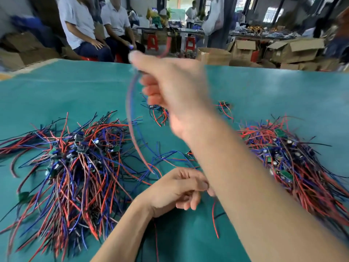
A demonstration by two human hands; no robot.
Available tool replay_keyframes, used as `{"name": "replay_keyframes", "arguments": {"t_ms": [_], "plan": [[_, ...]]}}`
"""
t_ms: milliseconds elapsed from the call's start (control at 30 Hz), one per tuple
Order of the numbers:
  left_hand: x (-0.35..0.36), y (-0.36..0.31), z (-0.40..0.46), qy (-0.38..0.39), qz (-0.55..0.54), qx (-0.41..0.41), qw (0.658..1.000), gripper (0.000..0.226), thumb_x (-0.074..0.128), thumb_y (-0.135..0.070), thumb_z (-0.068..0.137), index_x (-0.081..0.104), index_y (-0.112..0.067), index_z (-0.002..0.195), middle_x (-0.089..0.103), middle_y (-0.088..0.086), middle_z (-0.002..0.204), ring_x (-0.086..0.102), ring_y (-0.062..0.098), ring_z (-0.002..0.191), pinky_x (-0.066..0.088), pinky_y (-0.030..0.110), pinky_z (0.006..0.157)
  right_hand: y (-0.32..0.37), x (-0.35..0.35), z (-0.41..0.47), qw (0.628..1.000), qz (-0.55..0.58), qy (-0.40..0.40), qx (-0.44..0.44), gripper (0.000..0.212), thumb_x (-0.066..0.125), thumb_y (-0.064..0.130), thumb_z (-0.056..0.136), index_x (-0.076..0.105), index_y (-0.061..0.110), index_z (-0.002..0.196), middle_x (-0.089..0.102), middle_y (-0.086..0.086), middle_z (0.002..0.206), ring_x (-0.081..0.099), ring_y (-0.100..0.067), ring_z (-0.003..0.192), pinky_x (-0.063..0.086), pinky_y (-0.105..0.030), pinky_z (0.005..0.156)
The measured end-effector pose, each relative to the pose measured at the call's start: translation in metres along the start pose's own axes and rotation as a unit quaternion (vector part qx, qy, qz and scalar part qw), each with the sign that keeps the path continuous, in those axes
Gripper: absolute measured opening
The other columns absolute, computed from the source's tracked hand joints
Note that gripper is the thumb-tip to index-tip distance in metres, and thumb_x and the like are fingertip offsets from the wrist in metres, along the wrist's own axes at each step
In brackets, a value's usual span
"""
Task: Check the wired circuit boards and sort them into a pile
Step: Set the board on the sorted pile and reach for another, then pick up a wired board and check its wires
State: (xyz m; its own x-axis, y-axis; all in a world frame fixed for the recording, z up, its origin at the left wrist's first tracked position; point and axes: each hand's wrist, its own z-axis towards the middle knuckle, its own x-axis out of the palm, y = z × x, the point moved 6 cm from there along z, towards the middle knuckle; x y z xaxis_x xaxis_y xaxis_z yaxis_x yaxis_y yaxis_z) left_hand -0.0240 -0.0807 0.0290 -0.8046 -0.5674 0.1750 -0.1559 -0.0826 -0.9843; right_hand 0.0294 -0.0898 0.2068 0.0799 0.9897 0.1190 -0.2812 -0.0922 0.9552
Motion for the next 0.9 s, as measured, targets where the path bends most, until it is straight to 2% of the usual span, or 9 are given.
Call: {"name": "replay_keyframes", "arguments": {"t_ms": [100, 167, 233, 333, 467, 600, 700, 800, 900], "plan": [[-0.005, 0.003, 0.0, -0.023, -0.031, 0.004, 0.999, 0.011, 0.059, -0.026, 0.06, 0.064, -0.021, 0.052, 0.057, -0.004, 0.048, 0.043, 0.003, 0.039, 0.021, 0.017, 0.04, -0.022, 0.051, 0.021, 0.968, -0.234, 0.085, 0.013, 0.049, 0.077, 0.049, 0.085, 0.072, 0.004, 0.065, 0.071, -0.003, 0.058, 0.066, -0.019, 0.051, 0.056, -0.032, 0.05], [-0.006, 0.002, 0.001, -0.017, -0.045, 0.017, 0.999, 0.01, 0.062, -0.024, 0.064, 0.066, -0.02, 0.056, 0.058, -0.001, 0.05, 0.043, 0.005, 0.041, 0.021, 0.016, 0.039, -0.047, 0.056, 0.03, 0.892, -0.425, 0.152, 0.018, 0.057, 0.07, 0.059, 0.085, 0.071, 0.005, 0.066, 0.073, -0.007, 0.065, 0.071, -0.025, 0.061, 0.061, -0.036, 0.064], [-0.008, 0.001, 0.003, -0.022, -0.062, 0.028, 0.997, 0.01, 0.063, -0.019, 0.071, 0.069, -0.019, 0.063, 0.059, 0.001, 0.054, 0.043, 0.006, 0.042, 0.023, 0.016, 0.039, -0.068, 0.028, 0.037, 0.822, -0.548, 0.155, 0.011, 0.042, 0.07, 0.05, 0.083, 0.071, 0.009, 0.075, 0.073, -0.012, 0.08, 0.071, -0.03, 0.078, 0.059, -0.036, 0.075], [-0.017, 0.002, 0.007, -0.078, -0.113, 0.042, 0.99, 0.016, 0.056, -0.006, 0.078, 0.071, -0.012, 0.081, 0.058, 0.006, 0.058, 0.043, 0.01, 0.044, 0.023, 0.017, 0.039, -0.094, -0.05, 0.027, 0.786, -0.608, 0.082, 0.069, 0.02, 0.068, 0.032, 0.078, 0.075, 0.02, 0.093, 0.072, -0.011, 0.105, 0.067, -0.032, 0.102, 0.056, -0.038, 0.091], [-0.038, 0.0, 0.005, -0.201, -0.211, 0.069, 0.954, 0.012, 0.06, -0.011, 0.073, 0.071, -0.011, 0.078, 0.056, 0.004, 0.064, 0.046, 0.01, 0.05, 0.03, 0.016, 0.039, -0.131, -0.114, -0.018, 0.786, -0.61, 0.026, 0.097, 0.024, 0.073, 0.028, 0.081, 0.075, 0.025, 0.104, 0.07, -0.008, 0.112, 0.062, -0.031, 0.112, 0.052, -0.038, 0.091], [-0.058, 0.002, -0.003, -0.302, -0.22, 0.099, 0.922, 0.019, 0.056, -0.004, 0.086, 0.072, -0.013, 0.08, 0.067, 0.007, 0.082, 0.06, 0.012, 0.069, 0.048, 0.017, 0.055, -0.145, -0.119, -0.038, 0.833, -0.552, -0.007, 0.023, 0.031, 0.075, 0.017, 0.083, 0.075, 0.023, 0.113, 0.068, -0.006, 0.108, 0.065, -0.029, 0.101, 0.051, -0.038, 0.091], [-0.06, 0.002, -0.004, -0.329, -0.141, 0.123, 0.926, 0.019, 0.064, 0.003, 0.084, 0.069, -0.008, 0.098, 0.069, 0.008, 0.108, 0.066, 0.017, 0.096, 0.055, 0.026, 0.078, -0.132, -0.124, -0.048, 0.876, -0.477, -0.066, -0.045, 0.033, 0.075, 0.005, 0.078, 0.077, 0.017, 0.108, 0.072, -0.002, 0.1, 0.068, -0.021, 0.088, 0.055, -0.041, 0.087], [-0.056, 0.004, -0.002, -0.344, -0.047, 0.121, 0.93, 0.029, 0.075, -0.004, 0.083, 0.069, -0.01, 0.111, 0.071, 0.005, 0.114, 0.068, 0.017, 0.1, 0.055, 0.033, 0.093, -0.114, -0.112, -0.061, 0.885, -0.441, -0.069, -0.13, 0.037, 0.074, 0.001, 0.074, 0.076, 0.015, 0.108, 0.072, 0.004, 0.099, 0.066, -0.011, 0.086, 0.056, -0.035, 0.084], [-0.053, 0.005, 0.0, -0.322, -0.079, 0.119, 0.936, 0.028, 0.066, -0.013, 0.09, 0.067, -0.002, 0.115, 0.07, 0.023, 0.114, 0.065, 0.027, 0.098, 0.054, 0.041, 0.096, -0.104, -0.097, -0.068, 0.887, -0.419, -0.04, -0.188, 0.048, 0.07, -0.004, 0.073, 0.072, 0.014, 0.117, 0.069, 0.005, 0.102, 0.064, -0.006, 0.088, 0.051, -0.022, 0.085]]}}
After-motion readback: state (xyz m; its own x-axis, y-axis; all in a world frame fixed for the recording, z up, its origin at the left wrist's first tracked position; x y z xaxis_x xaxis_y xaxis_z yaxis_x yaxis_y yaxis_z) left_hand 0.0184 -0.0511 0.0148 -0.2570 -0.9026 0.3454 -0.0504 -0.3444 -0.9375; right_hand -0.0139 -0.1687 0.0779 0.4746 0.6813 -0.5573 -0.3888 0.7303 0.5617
